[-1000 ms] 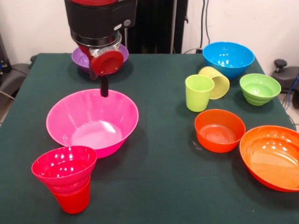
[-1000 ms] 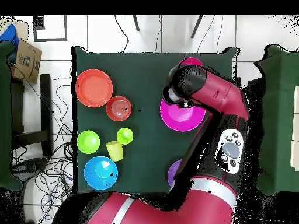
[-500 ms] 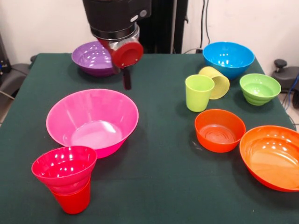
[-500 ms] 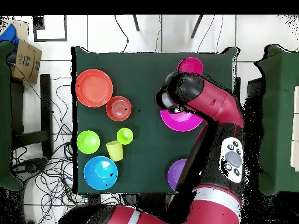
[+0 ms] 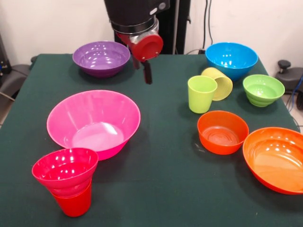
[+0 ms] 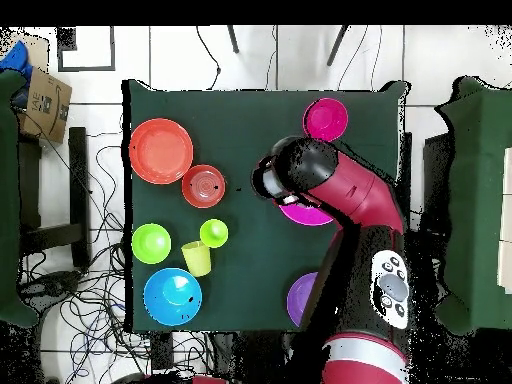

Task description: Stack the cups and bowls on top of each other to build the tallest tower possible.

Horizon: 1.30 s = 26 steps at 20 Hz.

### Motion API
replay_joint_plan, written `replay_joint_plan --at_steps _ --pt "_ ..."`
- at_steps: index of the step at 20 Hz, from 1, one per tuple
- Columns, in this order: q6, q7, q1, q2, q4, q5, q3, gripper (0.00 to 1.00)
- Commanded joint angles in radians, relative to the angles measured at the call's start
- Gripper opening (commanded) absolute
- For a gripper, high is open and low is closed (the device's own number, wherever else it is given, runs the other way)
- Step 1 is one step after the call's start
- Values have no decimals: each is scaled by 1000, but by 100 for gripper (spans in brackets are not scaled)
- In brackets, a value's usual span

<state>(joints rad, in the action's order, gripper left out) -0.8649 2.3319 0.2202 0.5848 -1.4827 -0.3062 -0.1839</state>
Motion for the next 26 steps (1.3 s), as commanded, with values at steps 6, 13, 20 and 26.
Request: replay_joint_plan --at_steps 6,13,20,26 --pt "90 104 -28 -19 -93 -49 122 100" --pt "100 148 -56 -49 -55 -67 110 100" --pt "133 189 -85 -94 -14 -108 105 100" --pt "142 173 -99 -121 10 -108 81 100"
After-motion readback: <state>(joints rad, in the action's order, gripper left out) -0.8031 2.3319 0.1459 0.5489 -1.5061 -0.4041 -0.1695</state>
